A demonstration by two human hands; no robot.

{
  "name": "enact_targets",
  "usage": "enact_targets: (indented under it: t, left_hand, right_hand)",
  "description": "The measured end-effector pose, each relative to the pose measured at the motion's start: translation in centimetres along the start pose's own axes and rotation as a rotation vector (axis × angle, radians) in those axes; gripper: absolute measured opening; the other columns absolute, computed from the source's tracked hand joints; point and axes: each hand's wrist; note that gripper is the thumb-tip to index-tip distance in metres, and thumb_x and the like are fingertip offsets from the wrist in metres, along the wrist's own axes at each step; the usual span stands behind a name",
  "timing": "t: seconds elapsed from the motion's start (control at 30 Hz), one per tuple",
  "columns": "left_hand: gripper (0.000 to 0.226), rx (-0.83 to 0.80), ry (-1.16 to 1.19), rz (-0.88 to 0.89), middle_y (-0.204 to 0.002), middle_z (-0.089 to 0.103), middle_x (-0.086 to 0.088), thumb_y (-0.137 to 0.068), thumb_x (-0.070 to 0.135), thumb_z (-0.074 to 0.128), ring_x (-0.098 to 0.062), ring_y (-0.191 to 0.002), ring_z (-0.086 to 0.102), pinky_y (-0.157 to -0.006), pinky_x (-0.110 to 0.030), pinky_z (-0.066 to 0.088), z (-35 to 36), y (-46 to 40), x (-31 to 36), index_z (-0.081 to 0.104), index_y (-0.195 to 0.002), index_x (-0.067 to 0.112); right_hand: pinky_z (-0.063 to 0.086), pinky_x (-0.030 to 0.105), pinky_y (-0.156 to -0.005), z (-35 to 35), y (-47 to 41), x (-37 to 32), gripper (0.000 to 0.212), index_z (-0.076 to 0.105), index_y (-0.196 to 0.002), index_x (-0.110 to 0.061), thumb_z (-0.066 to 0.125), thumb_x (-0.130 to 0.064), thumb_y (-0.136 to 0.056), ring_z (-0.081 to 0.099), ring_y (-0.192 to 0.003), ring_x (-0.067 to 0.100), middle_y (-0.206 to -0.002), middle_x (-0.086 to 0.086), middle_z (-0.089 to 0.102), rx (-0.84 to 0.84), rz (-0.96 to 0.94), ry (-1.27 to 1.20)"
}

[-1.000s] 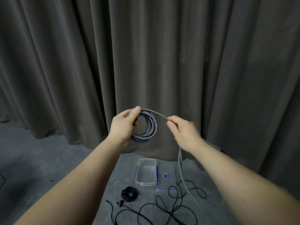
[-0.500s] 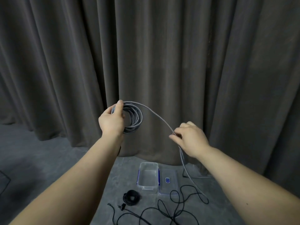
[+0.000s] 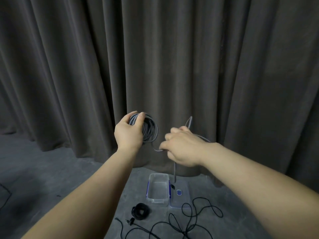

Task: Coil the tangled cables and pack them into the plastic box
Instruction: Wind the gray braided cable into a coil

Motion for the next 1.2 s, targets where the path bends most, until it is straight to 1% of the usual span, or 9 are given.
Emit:
enact_targets:
  t: [0.07,0.17,0.27,0.4,0.6,0.83,1.0,1.1,1.2]
  left_hand:
    - [0.029,-0.010,-0.001,0.002,-0.097,0.068,0.009,-0.087,0.039,0.067,-0.006,-0.094,0.062,-0.082,-0.017,0.044,0.0,0.2,0.0,0.070,-0.109,0.020]
    - [0.027,-0.036,0.025,-0.025,-0.096,0.071,0.005,-0.087,0.040,0.067,-0.010,-0.094,0.064,-0.082,-0.019,0.047,0.2,0.5,-0.1,0.071,-0.106,0.020]
    - [0.024,-0.094,0.025,-0.034,-0.093,0.072,0.000,-0.086,0.038,0.068,-0.015,-0.091,0.067,-0.084,-0.027,0.052,0.4,0.8,-0.1,0.072,-0.102,0.021]
    - [0.011,-0.210,0.031,-0.024,-0.092,0.072,0.007,-0.087,0.030,0.068,-0.010,-0.091,0.067,-0.087,-0.027,0.052,0.9,1.9,0.2,0.071,-0.096,0.023]
    - [0.011,-0.360,0.201,-0.136,-0.096,0.075,0.000,-0.093,0.028,0.062,-0.013,-0.094,0.070,-0.090,-0.033,0.054,1.4,3.0,0.0,0.071,-0.095,0.023]
    - [0.017,-0.397,0.215,-0.141,-0.071,0.067,0.013,-0.093,0.033,0.061,0.002,-0.059,0.056,-0.068,-0.021,0.042,2.0,3.0,0.2,0.072,-0.098,0.021]
    - [0.015,-0.465,0.240,-0.124,-0.093,0.075,0.000,-0.085,0.017,0.072,-0.012,-0.090,0.071,-0.083,-0.028,0.055,1.7,2.9,0.2,0.070,-0.100,0.018]
    - [0.010,-0.385,0.244,-0.153,-0.093,0.075,-0.002,-0.087,0.017,0.070,-0.015,-0.092,0.071,-0.086,-0.030,0.055,1.6,2.6,-0.4,0.071,-0.097,0.017]
    - [0.011,-0.269,0.219,-0.180,-0.087,0.074,0.001,-0.086,0.022,0.071,-0.013,-0.082,0.069,-0.079,-0.030,0.054,1.2,1.8,-1.3,0.072,-0.096,0.018]
  right_hand:
    - [0.035,0.039,-0.096,-0.2,-0.2,0.3,0.032,0.063,-0.120,-0.022,0.045,-0.021,-0.094,0.044,-0.107,0.023,-0.109,0.001,0.060,0.150,-0.036,-0.166]
    - [0.048,0.042,-0.083,0.4,-0.3,1.0,0.021,0.071,-0.100,-0.018,0.053,-0.020,-0.088,0.055,-0.092,0.021,-0.094,-0.002,0.068,0.407,-0.065,-0.446]
    - [0.052,0.039,-0.075,0.9,-0.5,1.1,0.016,0.071,-0.091,-0.015,0.059,-0.022,-0.083,0.060,-0.080,0.021,-0.085,-0.002,0.070,0.515,-0.086,-0.463]
    - [0.050,0.039,-0.065,1.1,-0.8,0.9,0.017,0.064,-0.080,-0.015,0.070,-0.031,-0.077,0.056,-0.071,0.020,-0.074,-0.001,0.064,0.641,-0.014,-0.462]
    - [0.042,0.033,-0.064,0.6,-0.9,1.4,0.043,0.049,-0.072,-0.024,0.074,-0.058,-0.069,0.053,-0.074,0.015,-0.073,-0.008,0.057,0.488,0.363,-0.529]
    - [0.037,0.032,-0.060,0.4,-1.2,0.9,0.056,0.040,-0.069,-0.024,0.066,-0.073,-0.059,0.055,-0.075,0.020,-0.080,-0.007,0.060,0.425,0.613,-0.496]
    - [0.037,0.031,-0.063,0.5,-1.3,1.1,0.055,0.040,-0.081,-0.025,0.066,-0.069,-0.061,0.053,-0.081,0.020,-0.087,-0.007,0.059,0.412,0.644,-0.488]
    - [0.036,0.030,-0.069,1.2,-1.1,1.4,0.060,0.040,-0.084,-0.025,0.067,-0.073,-0.059,0.040,-0.089,0.013,-0.089,-0.010,0.045,0.480,0.595,-0.433]
    - [0.033,0.029,-0.070,1.7,-0.6,2.2,0.047,0.041,-0.076,-0.025,0.066,-0.065,-0.070,0.038,-0.088,0.013,-0.083,-0.010,0.043,0.486,0.539,-0.385]
Point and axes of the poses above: each hand's wrist, its own y-axis away from the middle knuckle, its own z-axis out of the palm, x = y × z
